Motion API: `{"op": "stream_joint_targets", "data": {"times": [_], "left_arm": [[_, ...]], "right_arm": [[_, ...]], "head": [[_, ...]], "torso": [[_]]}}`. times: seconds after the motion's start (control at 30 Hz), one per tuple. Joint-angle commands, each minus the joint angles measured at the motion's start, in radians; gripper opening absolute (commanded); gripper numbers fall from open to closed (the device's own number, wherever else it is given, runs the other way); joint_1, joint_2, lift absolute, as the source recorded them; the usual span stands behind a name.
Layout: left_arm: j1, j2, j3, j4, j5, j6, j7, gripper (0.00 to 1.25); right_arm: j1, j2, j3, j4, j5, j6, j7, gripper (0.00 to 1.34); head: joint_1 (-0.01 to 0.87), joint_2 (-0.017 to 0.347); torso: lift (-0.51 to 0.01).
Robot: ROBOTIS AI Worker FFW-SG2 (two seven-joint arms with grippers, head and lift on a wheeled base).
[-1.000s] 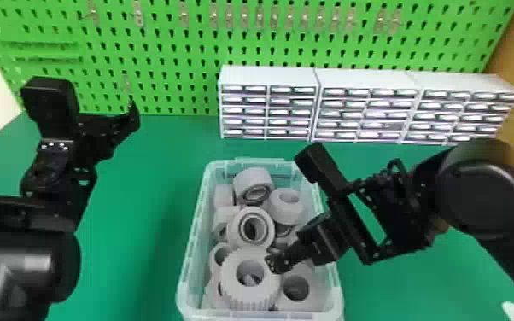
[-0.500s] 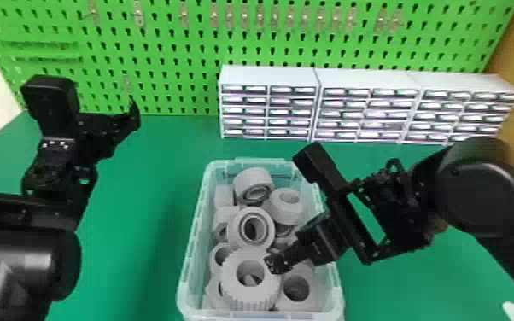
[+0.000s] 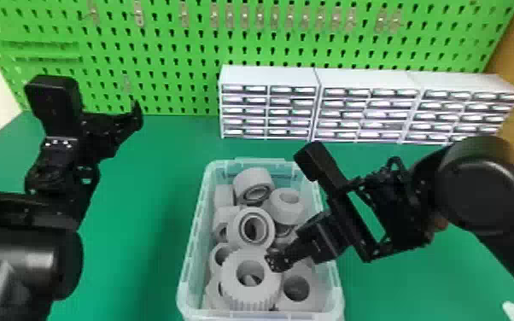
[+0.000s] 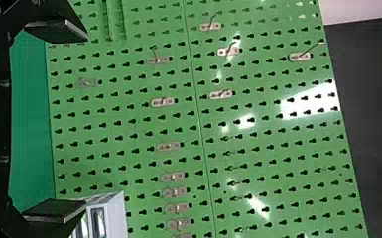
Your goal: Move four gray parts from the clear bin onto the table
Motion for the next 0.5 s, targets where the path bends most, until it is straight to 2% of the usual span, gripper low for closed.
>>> {"op": "stream_joint_targets", "data": {"times": [0.0, 0.2, 0.47], "left_arm": [[-0.003, 0.001, -0.004, 0.001, -0.004, 0.004, 0.000, 1.15], [0.002, 0.001, -0.003, 0.001, -0.004, 0.007, 0.000, 1.15], [0.000, 0.001, 0.002, 0.001, -0.014, 0.024, 0.000, 1.15]], "right_arm": [[-0.006, 0.004, 0.005, 0.003, 0.005, 0.000, 0.000, 1.11], [-0.015, 0.005, 0.016, 0.013, 0.008, 0.000, 0.000, 1.11], [-0.012, 0.030, 0.017, 0.037, 0.013, 0.000, 0.000, 1.10]], "head": [[0.686, 0.026], [0.686, 0.026], [0.686, 0.026]], "torso": [[-0.050], [-0.050], [-0.050]]}}
